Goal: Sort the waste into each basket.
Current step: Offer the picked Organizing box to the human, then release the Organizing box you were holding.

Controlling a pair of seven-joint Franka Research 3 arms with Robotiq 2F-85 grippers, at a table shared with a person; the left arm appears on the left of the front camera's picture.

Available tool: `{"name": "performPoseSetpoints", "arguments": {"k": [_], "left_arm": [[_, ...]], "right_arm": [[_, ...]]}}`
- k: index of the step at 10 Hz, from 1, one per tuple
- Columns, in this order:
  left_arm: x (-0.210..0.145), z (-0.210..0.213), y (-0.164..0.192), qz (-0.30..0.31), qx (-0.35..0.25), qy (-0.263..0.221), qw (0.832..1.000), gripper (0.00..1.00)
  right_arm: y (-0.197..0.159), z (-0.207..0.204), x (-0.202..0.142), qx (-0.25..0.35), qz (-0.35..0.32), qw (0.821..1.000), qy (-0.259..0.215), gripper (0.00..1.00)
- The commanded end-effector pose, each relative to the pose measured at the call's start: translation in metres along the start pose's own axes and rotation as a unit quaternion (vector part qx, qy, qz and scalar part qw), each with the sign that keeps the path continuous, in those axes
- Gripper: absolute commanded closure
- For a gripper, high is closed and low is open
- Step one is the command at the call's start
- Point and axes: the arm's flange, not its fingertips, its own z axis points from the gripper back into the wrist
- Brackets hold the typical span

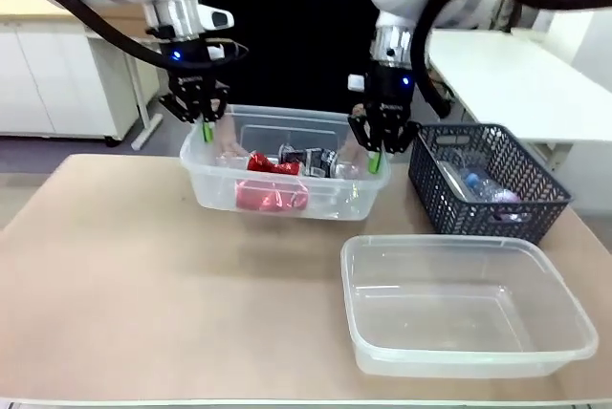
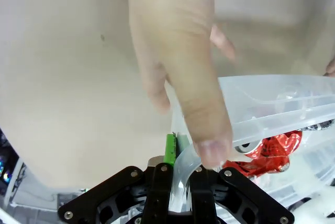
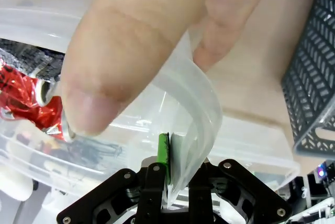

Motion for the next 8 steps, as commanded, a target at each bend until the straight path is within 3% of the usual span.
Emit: {"name": "performPoseSetpoints", "arguments": {"k": [1, 2, 8], "left_arm": [[-0.012, 0.009, -0.002, -0.003, 0.001, -0.013, 1.0, 0.96], [-0.012, 0.009, -0.002, -0.003, 0.001, -0.013, 1.0, 0.96], [-0.012, 0.009, -0.002, -0.003, 0.001, -0.013, 1.0, 0.96]], "right_arm": [[0.019, 0.003, 0.001, 0.023, 0.021, 0.999, -0.007, 0.93], [0.0, 0.0, 0.0, 0.0, 0.0, 1.0, 0.0, 0.93], [0.0, 0.0, 0.0, 0.0, 0.0, 1.0, 0.0, 0.93]]}}
